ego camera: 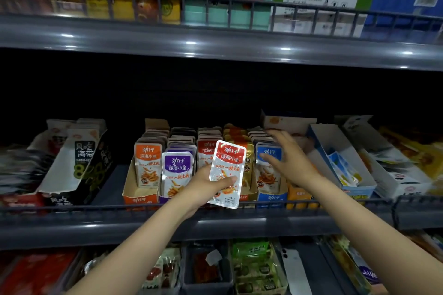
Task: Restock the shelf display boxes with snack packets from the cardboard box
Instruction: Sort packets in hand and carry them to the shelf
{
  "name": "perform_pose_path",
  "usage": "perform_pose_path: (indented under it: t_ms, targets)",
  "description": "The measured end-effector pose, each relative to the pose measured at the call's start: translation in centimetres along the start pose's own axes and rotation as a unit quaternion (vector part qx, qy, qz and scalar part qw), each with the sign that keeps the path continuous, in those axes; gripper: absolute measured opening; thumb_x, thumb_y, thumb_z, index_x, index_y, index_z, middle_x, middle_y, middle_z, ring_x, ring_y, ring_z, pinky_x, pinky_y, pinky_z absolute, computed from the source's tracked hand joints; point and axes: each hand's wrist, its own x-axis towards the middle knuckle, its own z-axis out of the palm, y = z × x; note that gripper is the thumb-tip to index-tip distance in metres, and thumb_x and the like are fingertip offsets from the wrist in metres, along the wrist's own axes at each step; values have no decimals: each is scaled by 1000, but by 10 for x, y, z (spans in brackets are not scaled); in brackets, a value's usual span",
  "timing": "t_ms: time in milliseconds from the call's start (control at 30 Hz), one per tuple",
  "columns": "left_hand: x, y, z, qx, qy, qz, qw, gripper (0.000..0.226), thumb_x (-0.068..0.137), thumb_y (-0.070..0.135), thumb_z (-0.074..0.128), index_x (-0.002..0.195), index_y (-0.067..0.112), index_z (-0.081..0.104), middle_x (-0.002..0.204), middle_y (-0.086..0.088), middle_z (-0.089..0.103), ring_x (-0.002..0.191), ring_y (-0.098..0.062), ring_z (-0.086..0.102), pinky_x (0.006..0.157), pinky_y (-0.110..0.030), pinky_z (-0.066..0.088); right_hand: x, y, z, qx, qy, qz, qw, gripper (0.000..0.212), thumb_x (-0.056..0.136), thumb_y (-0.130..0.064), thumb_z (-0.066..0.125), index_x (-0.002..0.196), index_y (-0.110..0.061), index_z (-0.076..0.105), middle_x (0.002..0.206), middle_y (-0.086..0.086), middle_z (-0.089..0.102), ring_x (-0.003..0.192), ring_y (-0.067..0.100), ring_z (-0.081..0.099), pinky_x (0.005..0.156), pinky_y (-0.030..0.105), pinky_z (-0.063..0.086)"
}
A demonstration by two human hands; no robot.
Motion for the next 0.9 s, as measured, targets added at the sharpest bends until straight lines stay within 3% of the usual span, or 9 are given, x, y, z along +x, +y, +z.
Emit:
perform_pose_path:
  t_ms: [67,167,267,400,500,600,700,900]
  targets:
    - [-3,1,-3,3,-1,14,1000,23,87,22,67,109,25,61,99,13,68,86,2,63,61,-7,46,1,-28,1,80,-17,5,997,58,89,-31,62,141,-29,35,139,-12,39,126,4,38,101,25,37]
    - [-7,3,-10,19,-4,39,999,18,86,21,68,101,28,63,96,11,71,86,-2,67,67,-12,51,6,-67,6,220,-107,25,969,54,87,-28,64,133,-38,38,129,-15,47,113,2,52,87,15,48]
    - [-10,3,-20,41,5,60,997,16,83,19,71,95,26,63,96,5,72,83,-5,69,72,-19,55,11,-86,13,244,-182,32,952,56,82,-19,71,129,-34,44,120,-10,55,107,7,58,78,17,54]
    - [-9,-3,-39,71,78,83,991,28,81,25,73,105,25,57,107,4,69,92,-4,66,76,-21,55,22,-100,19,254,-156,29,954,49,82,-7,70,122,-27,49,111,-11,57,98,5,60,73,15,54]
    - [-5,-16,-60,183,160,158,957,52,80,36,72,125,28,47,123,10,57,113,-6,56,89,-26,52,36,-103,18,257,-93,34,961,42,84,0,66,116,-21,48,110,-6,55,98,8,57,71,10,52]
    - [-3,-27,-80,343,173,195,902,80,79,48,69,144,35,26,150,9,31,138,-9,26,113,-32,25,52,-102,19,192,-65,17,979,40,85,1,64,120,-16,51,115,0,55,105,16,56,73,8,51]
    - [1,-36,-90,454,138,205,856,96,77,60,63,150,34,5,158,14,5,139,1,-9,113,-24,-4,62,-104,32,132,-77,21,988,40,87,-3,63,122,-19,51,109,-5,55,99,10,56,67,7,49]
    - [5,-52,-92,475,115,199,849,102,76,67,59,149,35,-5,156,17,-10,135,3,-22,113,-26,-11,71,-95,65,57,-121,15,991,40,88,-8,63,118,-32,51,112,-7,58,103,9,57,83,23,50]
